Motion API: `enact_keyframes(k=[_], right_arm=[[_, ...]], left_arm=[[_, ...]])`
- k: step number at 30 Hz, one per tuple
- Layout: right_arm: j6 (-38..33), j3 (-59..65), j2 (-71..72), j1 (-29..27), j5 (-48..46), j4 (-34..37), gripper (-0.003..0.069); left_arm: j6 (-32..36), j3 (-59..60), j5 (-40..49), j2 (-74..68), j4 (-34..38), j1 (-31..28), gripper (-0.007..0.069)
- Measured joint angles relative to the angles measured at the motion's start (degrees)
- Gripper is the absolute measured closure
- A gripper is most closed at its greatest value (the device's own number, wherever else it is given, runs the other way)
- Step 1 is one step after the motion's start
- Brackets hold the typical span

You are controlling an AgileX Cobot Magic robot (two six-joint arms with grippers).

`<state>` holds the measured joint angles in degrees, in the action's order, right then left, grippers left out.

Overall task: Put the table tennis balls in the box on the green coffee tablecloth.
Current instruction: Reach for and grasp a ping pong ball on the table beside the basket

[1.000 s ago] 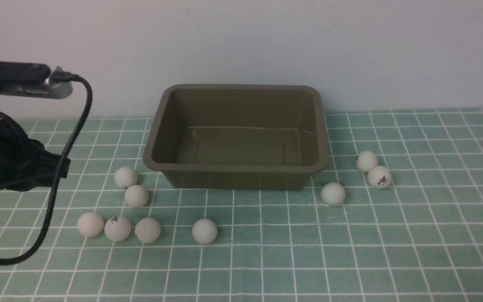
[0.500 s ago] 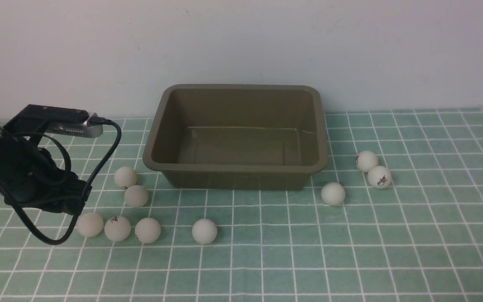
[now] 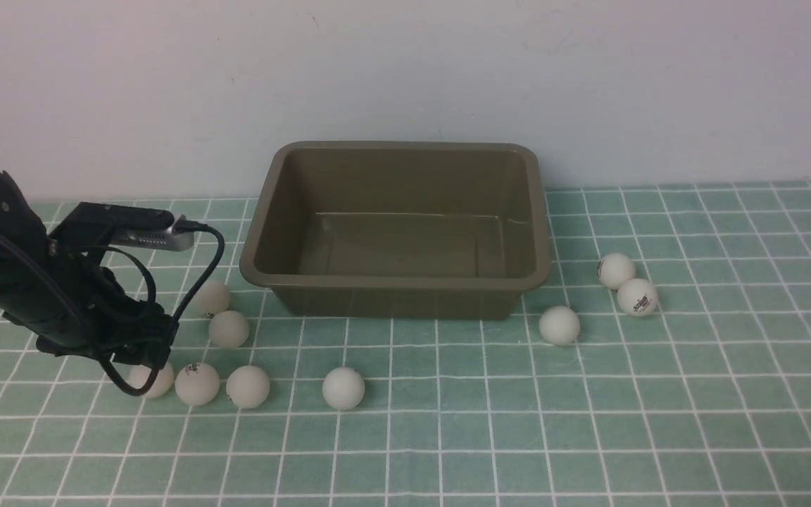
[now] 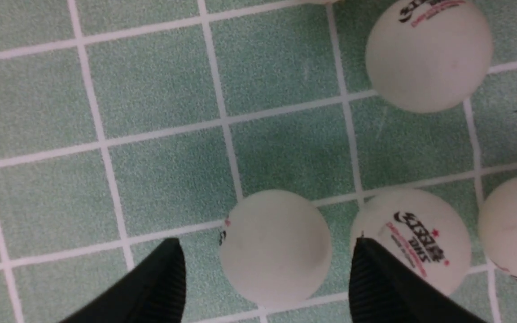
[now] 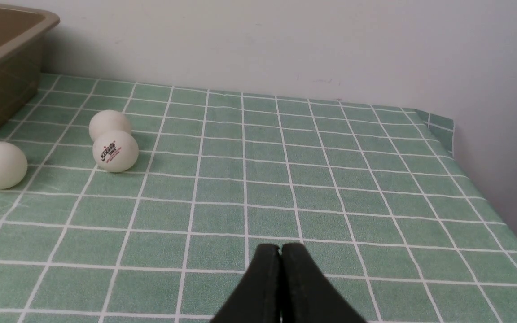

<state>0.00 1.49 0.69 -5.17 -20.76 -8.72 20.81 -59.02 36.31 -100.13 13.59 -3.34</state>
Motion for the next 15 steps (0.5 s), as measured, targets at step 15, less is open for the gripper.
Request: enact_keyframes(k=[15], right_arm=[[0.0, 0.0, 0.0, 0.0, 0.0, 0.0, 0.0676]], left_arm=[[0.0, -0.1, -2.6, -4.9, 0.9, 0.0, 0.0184]])
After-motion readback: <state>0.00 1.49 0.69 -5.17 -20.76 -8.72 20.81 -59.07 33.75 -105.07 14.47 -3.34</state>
